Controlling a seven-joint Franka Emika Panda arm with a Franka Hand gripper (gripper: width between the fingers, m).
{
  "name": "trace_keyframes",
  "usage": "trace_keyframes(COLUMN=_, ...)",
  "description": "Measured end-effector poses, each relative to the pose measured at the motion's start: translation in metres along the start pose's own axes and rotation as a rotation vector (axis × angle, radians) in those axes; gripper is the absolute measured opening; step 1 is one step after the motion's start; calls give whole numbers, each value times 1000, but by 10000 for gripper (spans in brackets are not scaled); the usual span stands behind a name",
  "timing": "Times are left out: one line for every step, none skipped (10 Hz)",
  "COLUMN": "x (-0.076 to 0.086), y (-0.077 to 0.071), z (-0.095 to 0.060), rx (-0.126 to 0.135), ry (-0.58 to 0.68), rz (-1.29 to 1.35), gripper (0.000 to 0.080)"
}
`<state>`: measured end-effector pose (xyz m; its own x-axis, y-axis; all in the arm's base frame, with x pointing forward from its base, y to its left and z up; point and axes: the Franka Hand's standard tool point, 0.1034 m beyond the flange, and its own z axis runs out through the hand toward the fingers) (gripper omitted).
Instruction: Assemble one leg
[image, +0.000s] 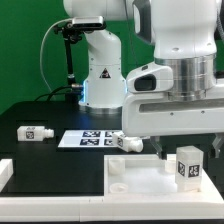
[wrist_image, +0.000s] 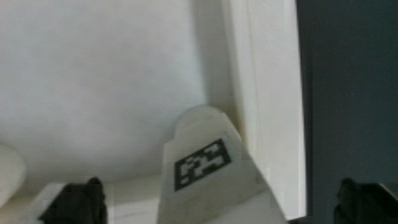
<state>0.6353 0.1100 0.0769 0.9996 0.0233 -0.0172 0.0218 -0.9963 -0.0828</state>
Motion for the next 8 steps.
trace_keyframes(x=0, y=-1, z=1, rx=5, ry=-1, rz=32, gripper=649)
trace_keyframes(x=0, y=0, z=1, rx=5, ry=-2, rz=32, gripper=562)
trace_keyframes(x=-1, y=-1, z=1, rx=8, ry=-2, rz=74, gripper=426)
trace_keyframes(x=-1, y=-1, z=1, rx=10, ry=-3, rz=142, gripper=426)
trace_keyframes(x=-1, y=-1, z=1, rx=9, ry=-5, rz=213, gripper=286)
trace_keyframes(x=-1, y=-1, z=1, rx=9, ry=-5, rz=287, gripper=286)
trace_keyframes(x=-1, y=-3, z=1, rx=10, ry=-3, rz=383, gripper=286)
trace_keyframes(x=0, y=-3, z=1, rx=13, ry=4, rz=495, gripper=286)
